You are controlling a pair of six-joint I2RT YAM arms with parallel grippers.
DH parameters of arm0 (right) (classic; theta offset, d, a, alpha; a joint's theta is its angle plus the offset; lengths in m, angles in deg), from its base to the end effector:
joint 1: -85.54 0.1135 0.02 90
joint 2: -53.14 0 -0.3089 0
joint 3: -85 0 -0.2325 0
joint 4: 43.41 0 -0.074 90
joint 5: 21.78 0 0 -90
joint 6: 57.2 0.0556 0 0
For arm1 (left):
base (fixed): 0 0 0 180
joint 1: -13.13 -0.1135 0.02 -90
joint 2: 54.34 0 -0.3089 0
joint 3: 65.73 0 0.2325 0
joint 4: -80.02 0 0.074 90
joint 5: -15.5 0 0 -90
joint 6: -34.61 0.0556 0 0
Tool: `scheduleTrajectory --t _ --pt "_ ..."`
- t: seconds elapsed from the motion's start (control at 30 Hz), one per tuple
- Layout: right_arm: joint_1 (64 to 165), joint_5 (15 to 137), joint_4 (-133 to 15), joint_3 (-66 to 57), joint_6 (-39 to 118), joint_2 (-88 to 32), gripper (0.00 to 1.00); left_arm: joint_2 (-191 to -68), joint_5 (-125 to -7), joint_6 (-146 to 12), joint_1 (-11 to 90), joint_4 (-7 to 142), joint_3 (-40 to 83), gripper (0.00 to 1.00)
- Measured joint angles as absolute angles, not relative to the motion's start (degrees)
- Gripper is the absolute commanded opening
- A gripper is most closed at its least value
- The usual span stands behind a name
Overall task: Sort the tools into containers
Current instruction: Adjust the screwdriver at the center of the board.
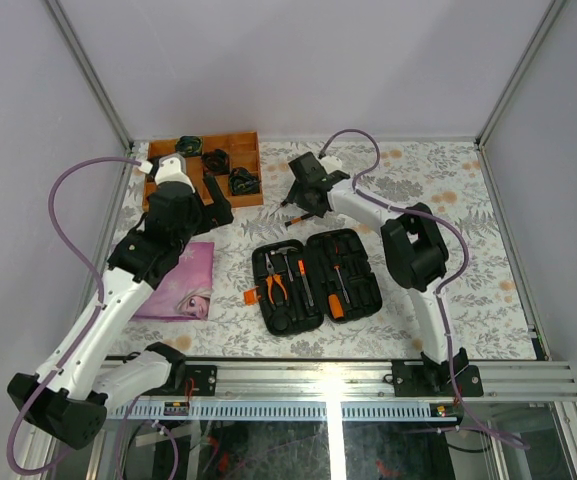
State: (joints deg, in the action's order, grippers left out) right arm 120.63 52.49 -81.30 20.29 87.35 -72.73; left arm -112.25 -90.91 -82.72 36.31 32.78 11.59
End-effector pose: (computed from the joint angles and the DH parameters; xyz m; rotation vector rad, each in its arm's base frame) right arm 0.4293 0.2832 0.2257 0.5321 2.3556 0.4083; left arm 0.1788 -0.0595 0.3930 -0.2507 2.0295 -0.2583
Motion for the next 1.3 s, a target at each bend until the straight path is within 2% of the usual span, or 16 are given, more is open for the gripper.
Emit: scheduleTrajectory --t 0.5,0.7,0.77,1.0,1.3 --pt "121.4 44.88 -89.87 30.3 90.38 -80.79 0.67 -112.56 -93.42 -80.99 36.27 32.86 7.79 1.0" --pt "121.48 44.32 -91.36 33.49 89.22 -84.09 0.64 -112.95 -93.42 -80.99 36.27 32.89 7.79 1.0" --pt "121.51 44.1 -91.55 33.56 88.7 -84.09 0.6 -113.04 -93.42 -80.99 36.24 32.89 7.77 1.0" --pt "121.51 42.33 -92.06 33.45 86.1 -84.38 0.37 -113.12 -93.4 -81.01 35.94 32.89 7.77 1.0" --pt "121.51 41.3 -87.64 31.7 81.12 -84.36 0.2 -113.1 -93.42 -80.99 35.89 32.82 7.77 1.0"
